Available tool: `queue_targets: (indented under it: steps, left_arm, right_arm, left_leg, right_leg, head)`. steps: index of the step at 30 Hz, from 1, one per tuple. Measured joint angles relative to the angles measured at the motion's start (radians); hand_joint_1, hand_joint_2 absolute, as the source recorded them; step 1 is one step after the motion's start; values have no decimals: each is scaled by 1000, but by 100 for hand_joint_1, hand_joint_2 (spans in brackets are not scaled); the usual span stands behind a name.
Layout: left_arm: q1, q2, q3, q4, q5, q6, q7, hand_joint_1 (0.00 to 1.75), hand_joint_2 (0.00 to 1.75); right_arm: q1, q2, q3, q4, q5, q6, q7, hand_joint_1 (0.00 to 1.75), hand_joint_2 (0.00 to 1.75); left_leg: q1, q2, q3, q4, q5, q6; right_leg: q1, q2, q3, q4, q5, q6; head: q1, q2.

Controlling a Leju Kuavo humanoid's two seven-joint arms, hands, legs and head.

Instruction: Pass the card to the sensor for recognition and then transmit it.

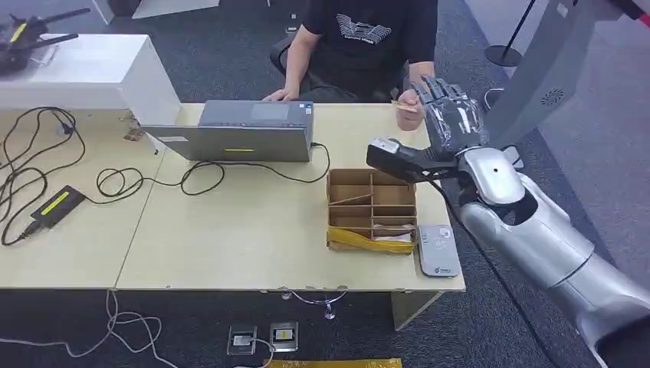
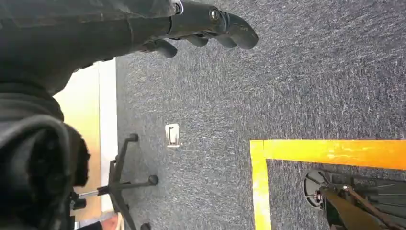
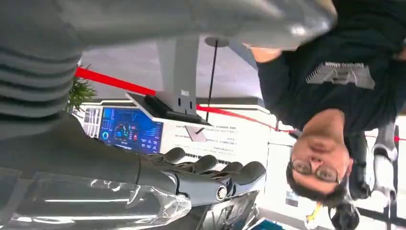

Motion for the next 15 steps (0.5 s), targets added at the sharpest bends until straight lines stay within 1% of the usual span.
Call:
queue_targets:
  steps: [2,6,11,15]
  left_arm:
    - [0,2,0,0,0,0,-1,0,0]
    - [0,3,0,0,2,-1,-1,0,0]
    - [0,6,0,0,5,-1,-1,0,0]
    - [0,7,0,0,7,-1,-2,0,0]
  right_arm:
    - [1,-6,10,0,-3,20,3,0,175]
    - [3,-12,16,1,-12,28,20,0,175]
    - [7,-13,23,8,-31,22,15,0,175]
    - [14,-13,23,15,-39,6,32,0,175]
  left_leg:
    - [0,0,0,0,0,0]
    - [0,0,0,0,0,0]
    - [0,0,0,0,0,0]
    - [0,0,0,0,0,0]
  right_leg:
    - [0,0,0,0,0,0]
    - [0,0,0,0,0,0]
    - [0,0,0,0,0,0]
    - [0,0,0,0,0,0]
  head:
    - [0,0]
    - [0,0]
    - [0,0]
    - [0,0]
